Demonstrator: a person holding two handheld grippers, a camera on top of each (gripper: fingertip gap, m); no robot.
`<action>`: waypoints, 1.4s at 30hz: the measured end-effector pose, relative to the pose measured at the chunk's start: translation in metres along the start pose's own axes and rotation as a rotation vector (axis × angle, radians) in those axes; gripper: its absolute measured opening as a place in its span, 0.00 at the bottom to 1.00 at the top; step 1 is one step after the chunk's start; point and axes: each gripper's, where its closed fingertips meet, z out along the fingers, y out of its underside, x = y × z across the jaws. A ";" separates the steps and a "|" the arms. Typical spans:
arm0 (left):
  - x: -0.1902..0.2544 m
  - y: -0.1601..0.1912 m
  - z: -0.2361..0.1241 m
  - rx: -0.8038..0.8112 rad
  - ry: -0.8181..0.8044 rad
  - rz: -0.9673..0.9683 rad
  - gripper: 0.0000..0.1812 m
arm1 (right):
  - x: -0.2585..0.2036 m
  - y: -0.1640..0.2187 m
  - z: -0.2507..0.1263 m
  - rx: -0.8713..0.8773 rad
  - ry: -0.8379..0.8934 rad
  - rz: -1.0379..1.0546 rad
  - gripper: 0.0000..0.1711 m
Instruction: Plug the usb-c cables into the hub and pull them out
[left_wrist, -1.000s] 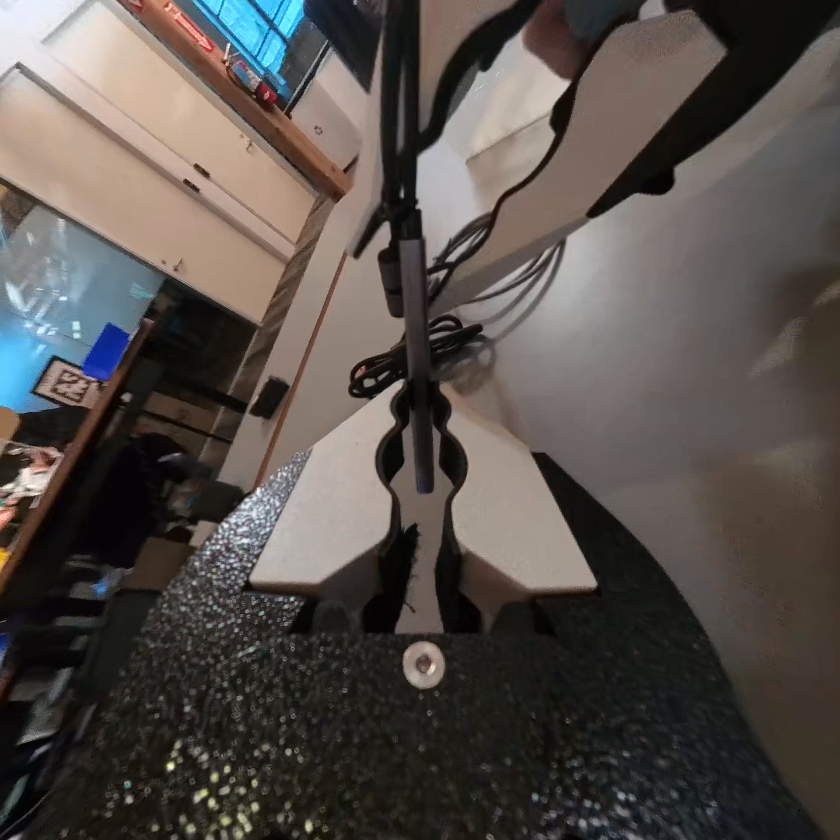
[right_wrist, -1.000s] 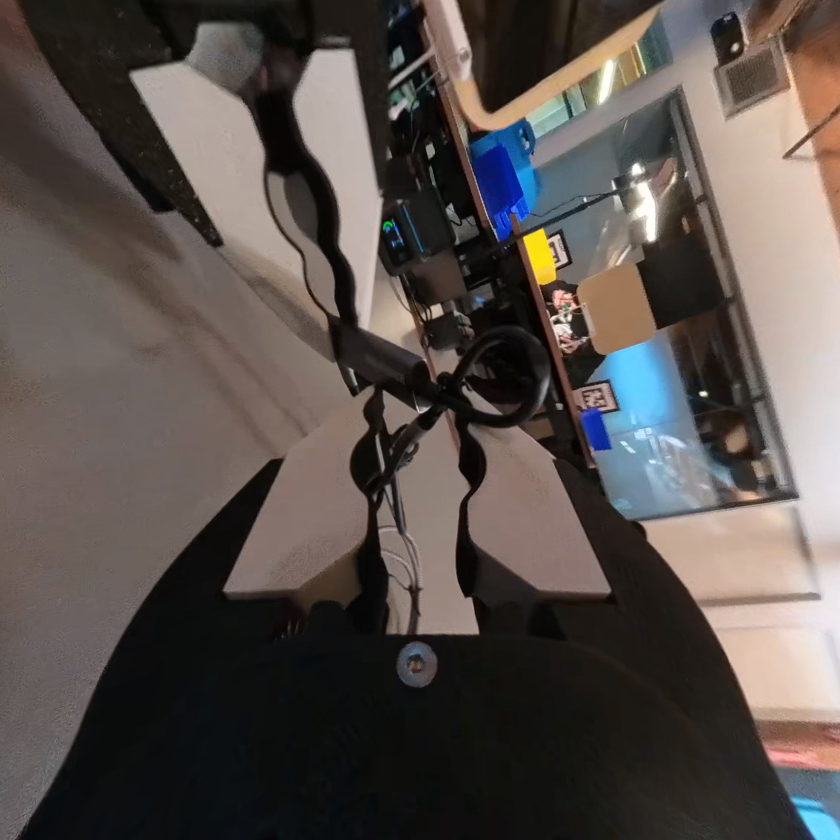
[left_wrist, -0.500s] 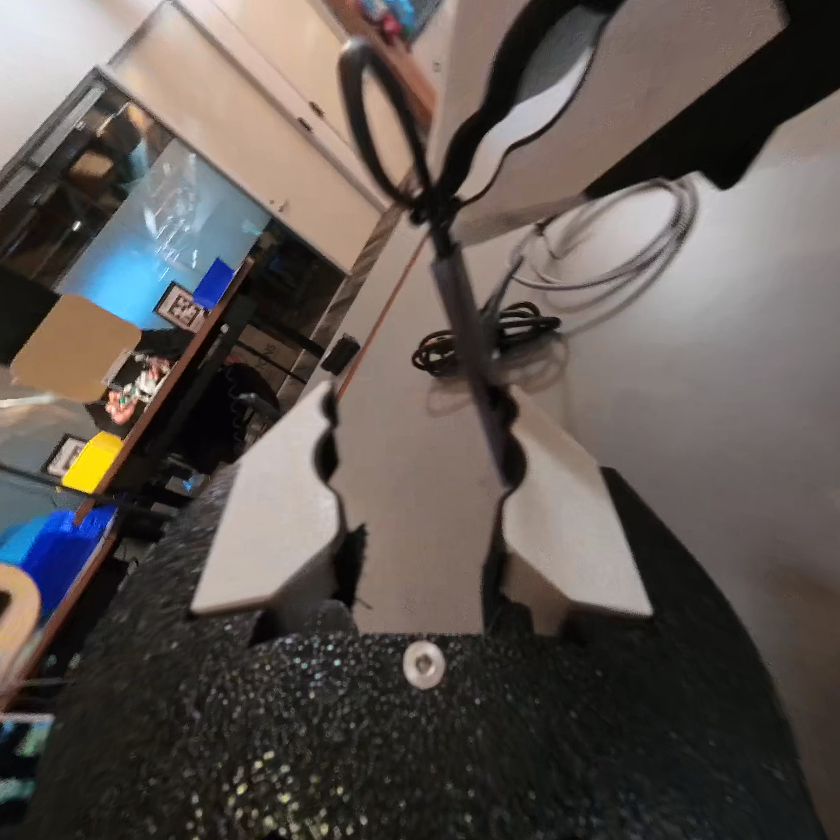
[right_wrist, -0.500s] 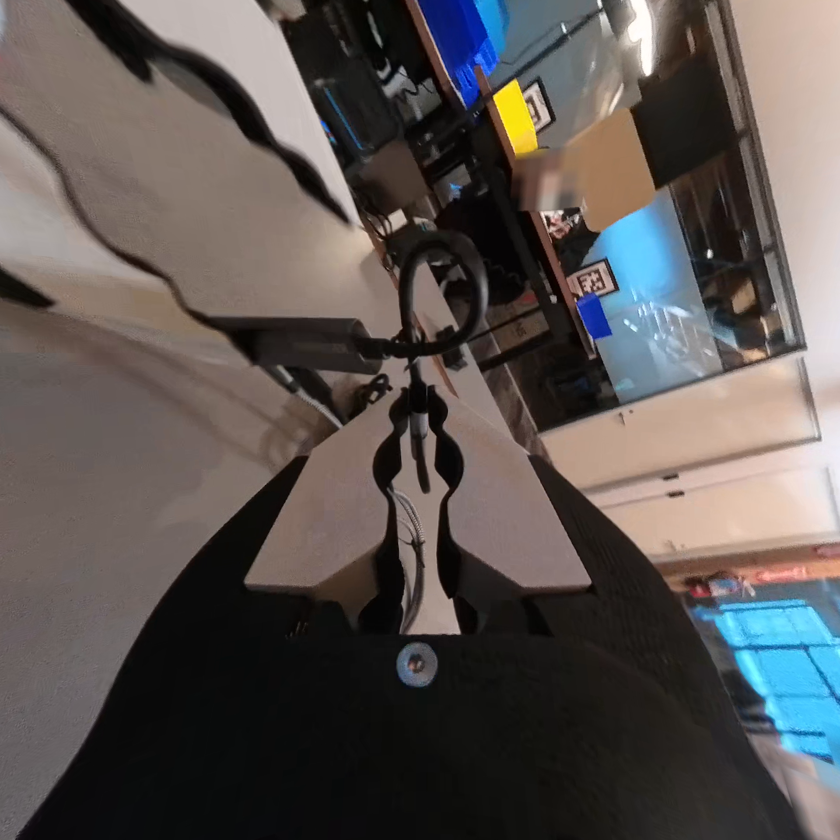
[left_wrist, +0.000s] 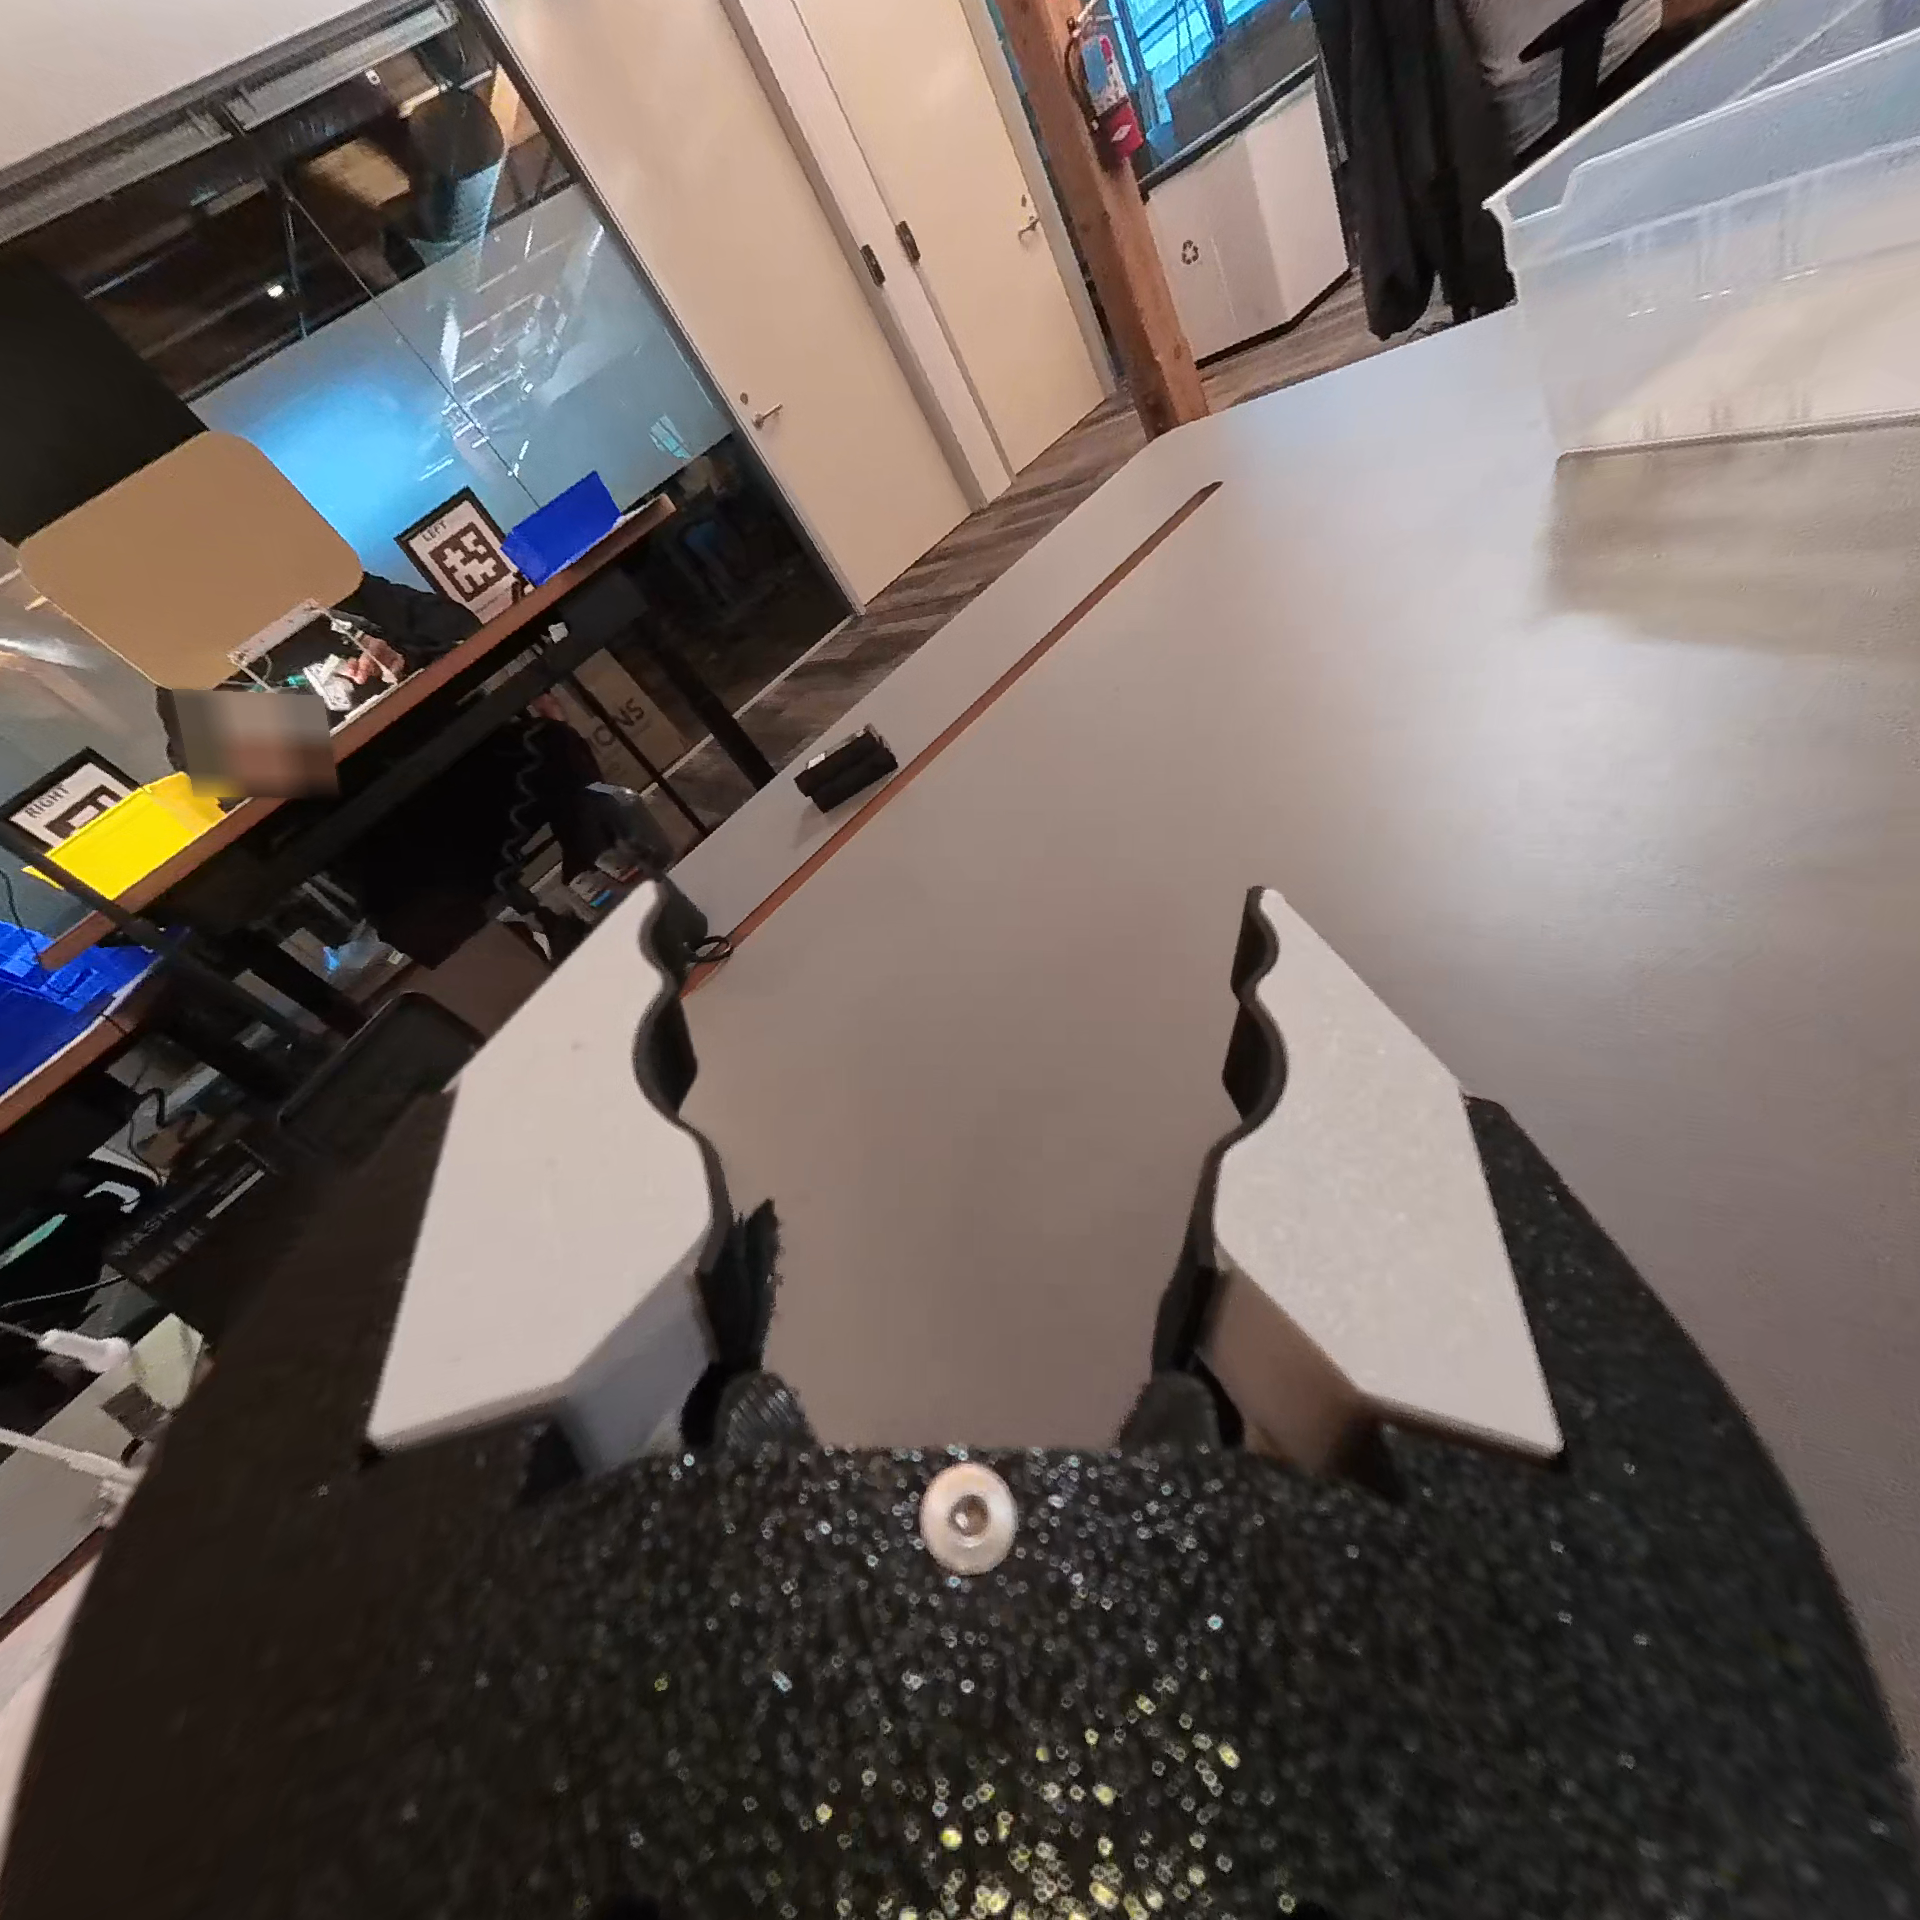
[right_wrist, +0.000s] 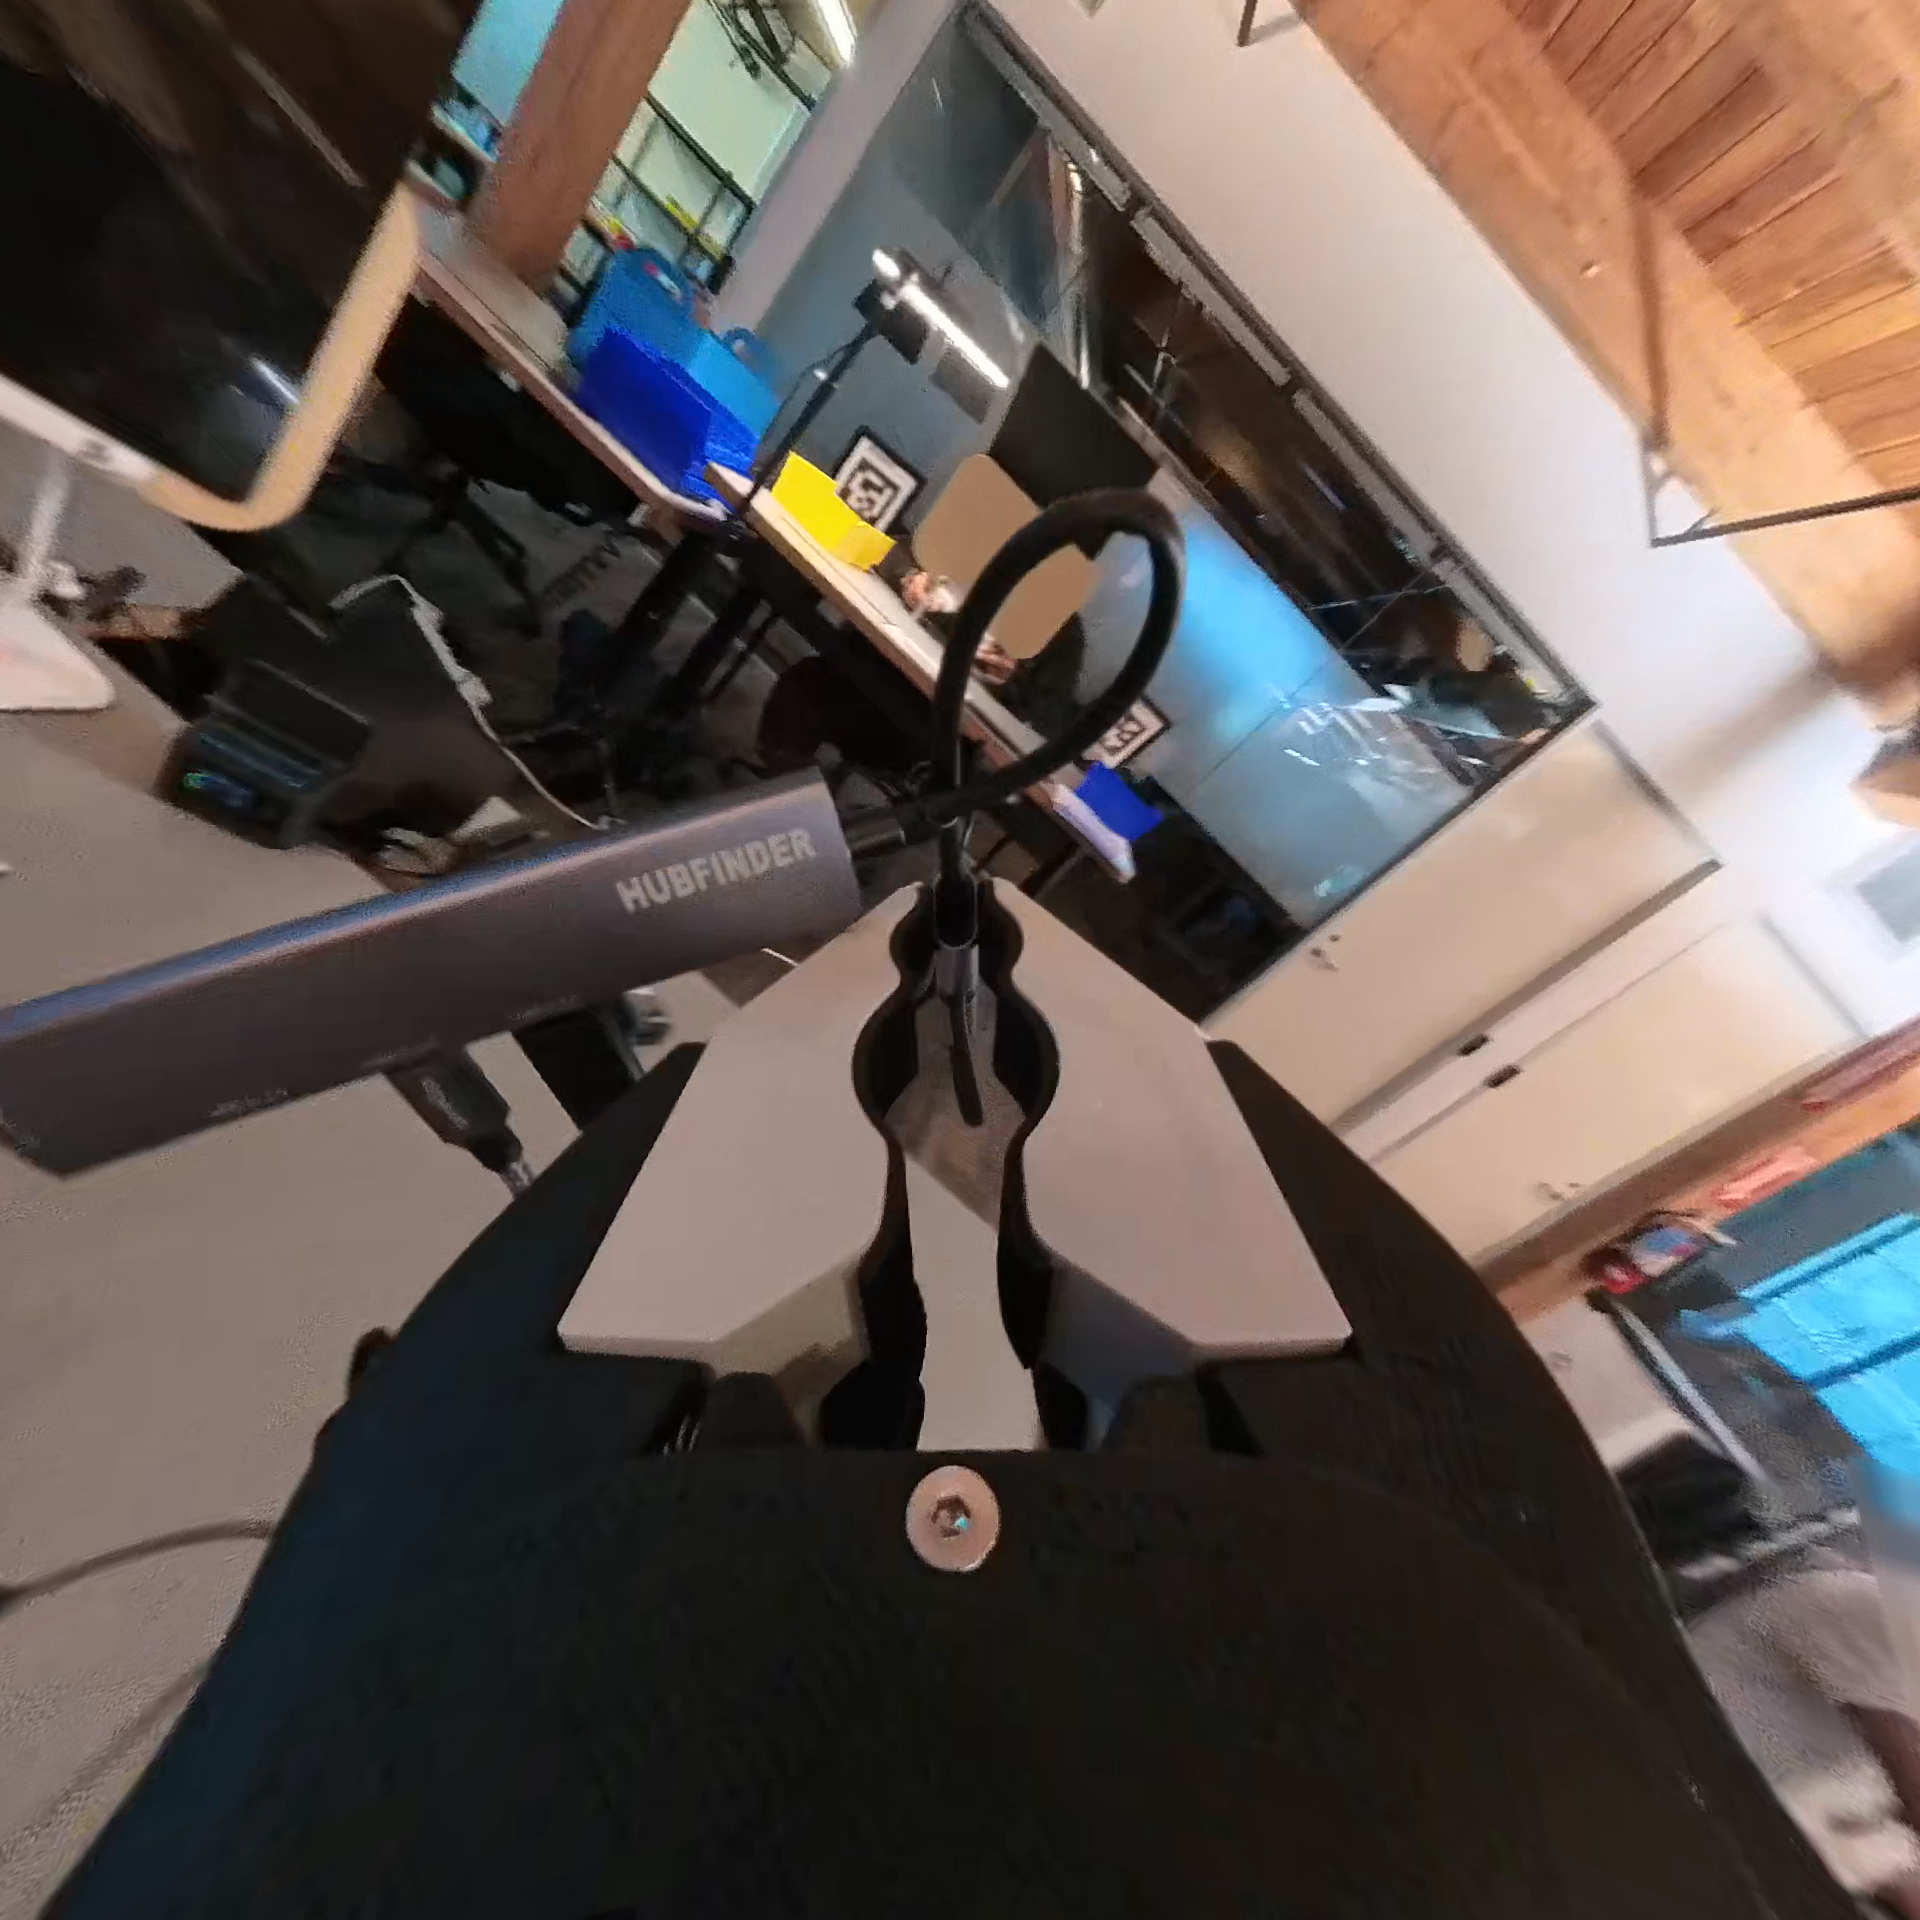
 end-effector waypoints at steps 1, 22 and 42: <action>0.001 0.001 0.000 -0.003 0.002 0.004 0.57 | 0.020 -0.006 -0.003 -0.017 0.019 -0.022 0.03; -0.011 -0.001 -0.002 0.049 -0.002 -0.166 0.50 | 0.106 0.223 -0.001 -0.472 0.179 0.005 0.04; -0.015 0.010 0.001 0.028 0.066 -0.420 0.49 | -0.044 0.417 -0.049 -1.153 -0.404 0.051 0.04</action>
